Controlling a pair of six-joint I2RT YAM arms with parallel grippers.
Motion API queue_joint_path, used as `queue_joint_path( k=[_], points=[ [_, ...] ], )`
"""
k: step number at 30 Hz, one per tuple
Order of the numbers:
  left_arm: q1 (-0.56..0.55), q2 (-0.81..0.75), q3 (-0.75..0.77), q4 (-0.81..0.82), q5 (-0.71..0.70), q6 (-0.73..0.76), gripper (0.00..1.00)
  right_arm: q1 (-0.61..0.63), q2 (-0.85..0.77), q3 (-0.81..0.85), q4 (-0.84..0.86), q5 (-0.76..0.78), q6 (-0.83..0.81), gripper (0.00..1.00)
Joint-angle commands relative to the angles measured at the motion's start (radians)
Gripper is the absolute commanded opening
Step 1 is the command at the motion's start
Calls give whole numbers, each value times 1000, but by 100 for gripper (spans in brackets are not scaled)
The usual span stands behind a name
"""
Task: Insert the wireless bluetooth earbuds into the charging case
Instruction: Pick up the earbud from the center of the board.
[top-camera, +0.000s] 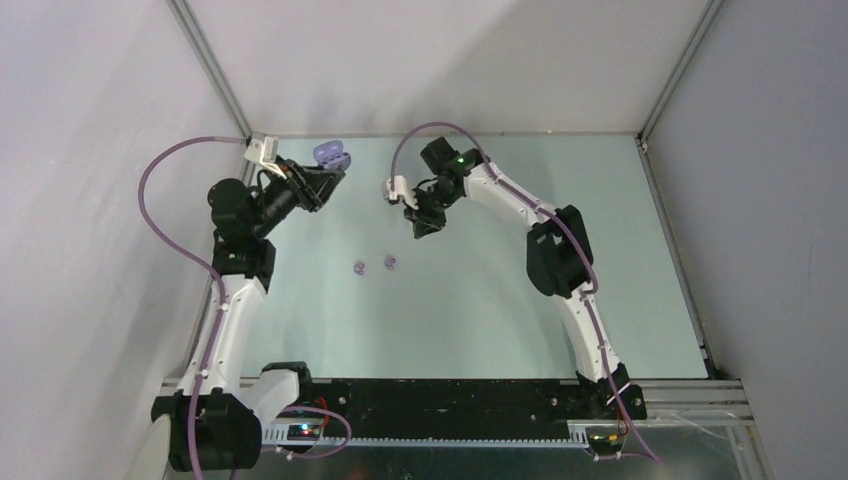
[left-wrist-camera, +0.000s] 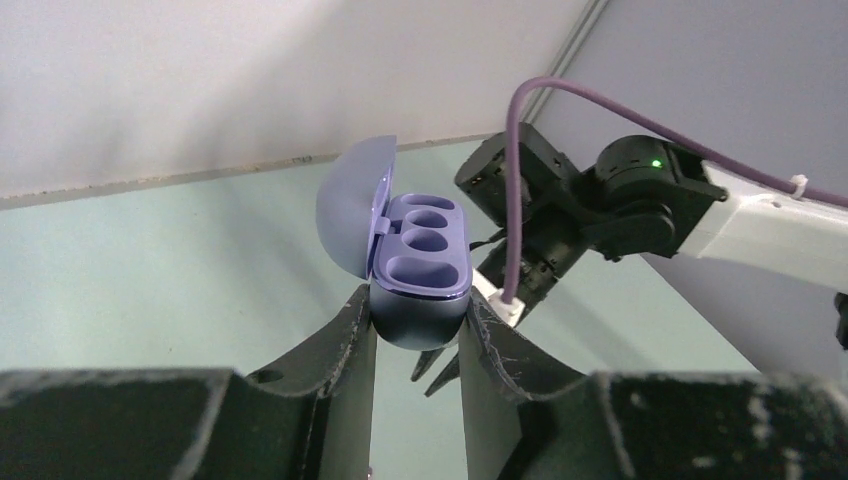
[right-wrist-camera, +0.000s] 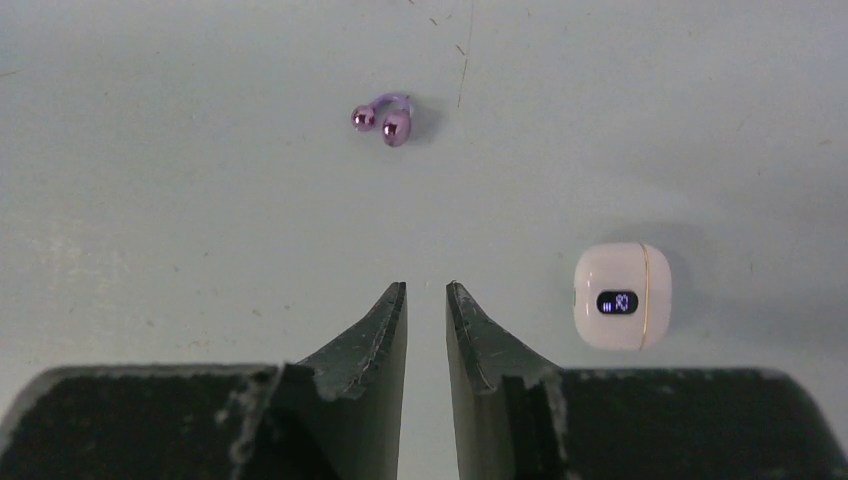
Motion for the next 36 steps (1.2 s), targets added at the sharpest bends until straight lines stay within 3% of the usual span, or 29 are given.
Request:
queue_joint_path(
  k=[1, 10, 20, 36],
  points=[
    [14, -17, 64, -21, 60, 6, 0, 37, 47, 98, 21, 29, 9, 26],
    [14, -21, 84, -11, 51, 4, 0, 120, 141, 114, 151, 100, 131, 31],
    [14, -68, 47, -17, 53, -3, 0, 156, 188, 159, 251, 214, 562, 33],
    [15, -84, 28, -39, 44, 14, 0, 167, 209, 138, 201, 225, 635, 33]
  ],
)
